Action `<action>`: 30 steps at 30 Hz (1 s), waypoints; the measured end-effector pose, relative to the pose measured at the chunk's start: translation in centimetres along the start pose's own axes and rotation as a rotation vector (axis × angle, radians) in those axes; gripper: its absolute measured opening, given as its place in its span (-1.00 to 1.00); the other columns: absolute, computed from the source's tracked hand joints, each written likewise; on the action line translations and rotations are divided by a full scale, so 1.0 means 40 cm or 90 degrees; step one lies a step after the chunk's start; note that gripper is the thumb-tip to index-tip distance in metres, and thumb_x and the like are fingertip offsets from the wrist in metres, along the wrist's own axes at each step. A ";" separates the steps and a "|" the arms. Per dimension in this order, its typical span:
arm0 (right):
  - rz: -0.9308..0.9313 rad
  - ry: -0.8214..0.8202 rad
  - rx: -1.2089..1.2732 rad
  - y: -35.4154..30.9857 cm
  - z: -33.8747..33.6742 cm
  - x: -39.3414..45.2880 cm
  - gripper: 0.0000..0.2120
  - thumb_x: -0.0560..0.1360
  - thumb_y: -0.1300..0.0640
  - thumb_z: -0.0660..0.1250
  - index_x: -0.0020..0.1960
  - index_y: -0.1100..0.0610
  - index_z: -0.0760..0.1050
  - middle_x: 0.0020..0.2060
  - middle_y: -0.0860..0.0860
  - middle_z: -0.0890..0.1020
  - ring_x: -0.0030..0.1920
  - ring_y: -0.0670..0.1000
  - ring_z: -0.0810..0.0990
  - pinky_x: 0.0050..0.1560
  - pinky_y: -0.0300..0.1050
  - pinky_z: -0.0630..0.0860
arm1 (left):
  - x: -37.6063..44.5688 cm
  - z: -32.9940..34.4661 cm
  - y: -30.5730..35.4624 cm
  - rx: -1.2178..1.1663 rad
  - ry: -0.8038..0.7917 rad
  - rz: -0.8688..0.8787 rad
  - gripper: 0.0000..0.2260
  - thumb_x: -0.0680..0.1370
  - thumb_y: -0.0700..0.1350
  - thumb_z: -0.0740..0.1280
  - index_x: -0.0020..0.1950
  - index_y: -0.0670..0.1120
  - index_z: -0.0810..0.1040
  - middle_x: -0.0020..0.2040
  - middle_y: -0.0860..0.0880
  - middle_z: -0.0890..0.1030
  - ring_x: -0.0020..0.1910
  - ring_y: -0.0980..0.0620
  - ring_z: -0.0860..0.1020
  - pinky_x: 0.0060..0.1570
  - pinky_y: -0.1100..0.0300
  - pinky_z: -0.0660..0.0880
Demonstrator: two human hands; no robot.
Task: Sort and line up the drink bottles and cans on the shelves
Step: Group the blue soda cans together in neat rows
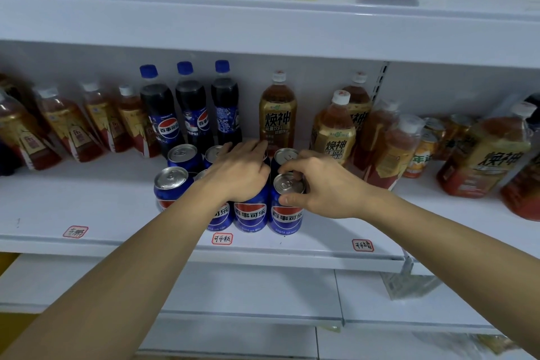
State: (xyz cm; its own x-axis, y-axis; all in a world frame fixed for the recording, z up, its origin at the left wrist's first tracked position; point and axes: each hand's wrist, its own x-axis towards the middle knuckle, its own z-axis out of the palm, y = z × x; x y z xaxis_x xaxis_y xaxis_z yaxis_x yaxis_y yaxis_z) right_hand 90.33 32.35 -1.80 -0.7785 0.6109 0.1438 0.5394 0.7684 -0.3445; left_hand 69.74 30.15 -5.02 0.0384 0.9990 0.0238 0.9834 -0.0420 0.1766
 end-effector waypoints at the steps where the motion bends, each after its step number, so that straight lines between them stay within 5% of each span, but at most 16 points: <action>1: 0.002 0.001 -0.001 -0.001 -0.001 -0.001 -0.54 0.49 -0.09 0.50 0.31 0.08 0.57 -0.04 -0.08 0.47 -0.07 -0.07 0.51 -0.06 -0.22 0.47 | 0.000 0.001 0.000 0.000 0.001 -0.001 -0.48 0.69 0.00 0.08 0.65 -0.09 0.13 0.64 -0.06 0.20 0.58 -0.07 0.22 0.54 -0.11 0.08; 8: 0.004 0.012 -0.003 -0.006 0.006 -0.003 -0.55 0.48 -0.12 0.51 0.28 0.08 0.59 0.01 0.00 0.58 -0.02 0.02 0.59 0.02 -0.03 0.58 | 0.003 0.005 -0.006 0.000 0.000 0.004 -0.48 0.68 0.00 0.09 0.65 -0.09 0.14 0.63 -0.07 0.21 0.57 -0.08 0.24 0.55 -0.14 0.10; 12: -0.008 0.026 0.002 -0.001 0.000 -0.004 -0.55 0.49 -0.16 0.48 0.26 0.08 0.56 -0.09 -0.12 0.51 -0.14 -0.13 0.53 -0.16 -0.35 0.44 | 0.004 0.006 -0.007 -0.005 -0.004 0.002 -0.47 0.68 0.01 0.08 0.65 -0.07 0.13 0.64 -0.06 0.20 0.57 -0.07 0.23 0.55 -0.16 0.10; 16: 0.046 0.190 0.094 0.034 -0.040 0.035 -0.87 0.60 0.00 0.37 0.07 0.04 0.57 -0.10 -0.10 0.62 -0.10 -0.11 0.58 -0.07 -0.18 0.51 | 0.001 -0.001 -0.003 -0.006 -0.012 -0.004 -0.47 0.68 0.01 0.08 0.65 -0.07 0.13 0.64 -0.07 0.19 0.59 -0.07 0.21 0.56 -0.14 0.09; 19: 0.121 0.102 0.082 0.062 -0.057 0.090 -0.82 0.63 0.06 0.31 0.19 0.04 0.60 0.00 -0.12 0.59 0.06 -0.06 0.60 0.03 -0.19 0.50 | -0.001 -0.004 0.002 -0.020 -0.008 -0.010 -0.48 0.69 0.00 0.09 0.65 -0.07 0.15 0.64 -0.06 0.20 0.59 -0.06 0.20 0.57 -0.12 0.07; 22: 0.100 0.024 0.041 0.061 -0.053 0.124 -0.72 0.63 0.01 0.32 0.32 0.03 0.54 0.02 -0.13 0.52 0.02 -0.10 0.52 -0.11 -0.31 0.39 | 0.004 -0.009 0.003 -0.055 -0.002 -0.019 -0.50 0.68 -0.02 0.12 0.63 -0.04 0.20 0.62 -0.05 0.25 0.56 -0.06 0.25 0.55 -0.11 0.11; 27: 0.116 -0.060 0.024 0.051 -0.034 0.163 -0.82 0.54 -0.05 0.38 0.10 -0.01 0.60 -0.08 -0.08 0.64 -0.11 -0.04 0.61 -0.26 -0.18 0.45 | 0.001 -0.057 -0.001 -0.113 -0.035 -0.011 -0.57 0.71 -0.03 0.13 0.59 -0.05 0.27 0.56 -0.07 0.32 0.49 -0.11 0.33 0.46 0.00 0.25; 30: 0.152 -0.135 0.014 0.055 -0.029 0.181 -0.69 0.47 -0.10 0.46 0.14 -0.01 0.59 -0.04 -0.08 0.65 -0.08 -0.05 0.61 -0.22 -0.17 0.45 | 0.000 -0.070 -0.022 -0.037 -0.035 0.013 -0.54 0.71 0.05 0.11 0.59 -0.05 0.27 0.56 -0.05 0.33 0.49 -0.09 0.33 0.45 -0.08 0.28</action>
State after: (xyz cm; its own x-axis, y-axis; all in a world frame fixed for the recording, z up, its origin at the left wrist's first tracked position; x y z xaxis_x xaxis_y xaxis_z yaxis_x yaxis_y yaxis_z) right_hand 86.26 38.69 -0.43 -0.6817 0.7182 -0.1397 0.7095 0.6023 -0.3657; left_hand 68.39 30.14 -2.41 0.0702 0.9972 -0.0261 0.9702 -0.0622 0.2341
